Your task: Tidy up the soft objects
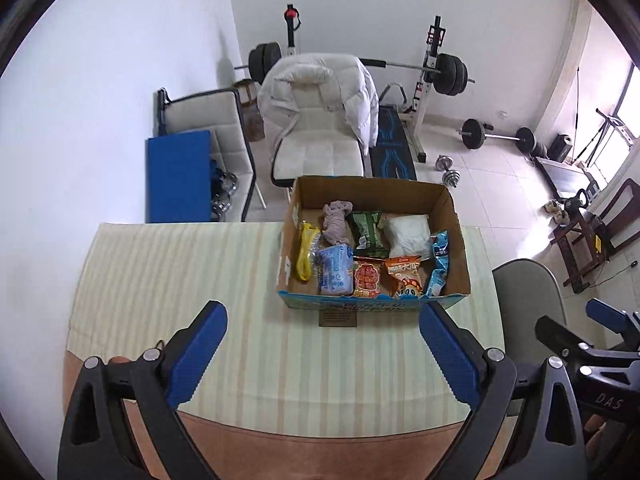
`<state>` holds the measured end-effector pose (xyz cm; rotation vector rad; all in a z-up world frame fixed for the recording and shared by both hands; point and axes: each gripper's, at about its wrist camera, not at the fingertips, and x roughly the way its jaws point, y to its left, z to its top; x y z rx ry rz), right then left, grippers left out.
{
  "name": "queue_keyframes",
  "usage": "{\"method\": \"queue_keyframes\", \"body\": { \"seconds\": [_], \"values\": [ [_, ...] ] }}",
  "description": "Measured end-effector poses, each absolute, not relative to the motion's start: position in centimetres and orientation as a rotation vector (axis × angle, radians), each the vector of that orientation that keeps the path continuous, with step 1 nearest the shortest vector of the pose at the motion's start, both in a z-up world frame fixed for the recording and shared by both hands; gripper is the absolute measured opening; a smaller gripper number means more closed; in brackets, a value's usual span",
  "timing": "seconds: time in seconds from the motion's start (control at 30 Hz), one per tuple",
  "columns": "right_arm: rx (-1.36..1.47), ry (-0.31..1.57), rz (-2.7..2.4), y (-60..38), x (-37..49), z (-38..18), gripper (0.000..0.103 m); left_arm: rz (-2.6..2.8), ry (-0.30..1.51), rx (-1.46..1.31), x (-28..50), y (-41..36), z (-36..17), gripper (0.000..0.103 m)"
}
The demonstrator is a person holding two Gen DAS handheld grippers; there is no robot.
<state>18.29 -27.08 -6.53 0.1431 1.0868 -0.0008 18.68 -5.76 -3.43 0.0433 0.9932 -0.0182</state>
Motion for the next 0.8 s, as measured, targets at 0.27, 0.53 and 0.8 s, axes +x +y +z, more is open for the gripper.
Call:
{"method": "queue_keyframes", "body": {
  "seconds": [0.27, 0.53, 0.8],
  "values": [
    [0.124, 0.981, -0.001, -26.7, 12.3, -1.1, 0.103, -0.056, 0.970, 0.020, 14.0, -5.8, -0.5, 0.099],
    [0.075, 0.918, 0.000, -26.2, 7.3, 2.9, 0.103, -0.077, 0.922, 0.011, 10.5, -6.2, 1.9, 0.099],
    [0.046, 0.865, -0.048, -26.5, 6.0, 4.6, 0.103, -0.067, 0.859, 0.018, 10.0, -6.6, 2.8, 0.099]
  ]
}}
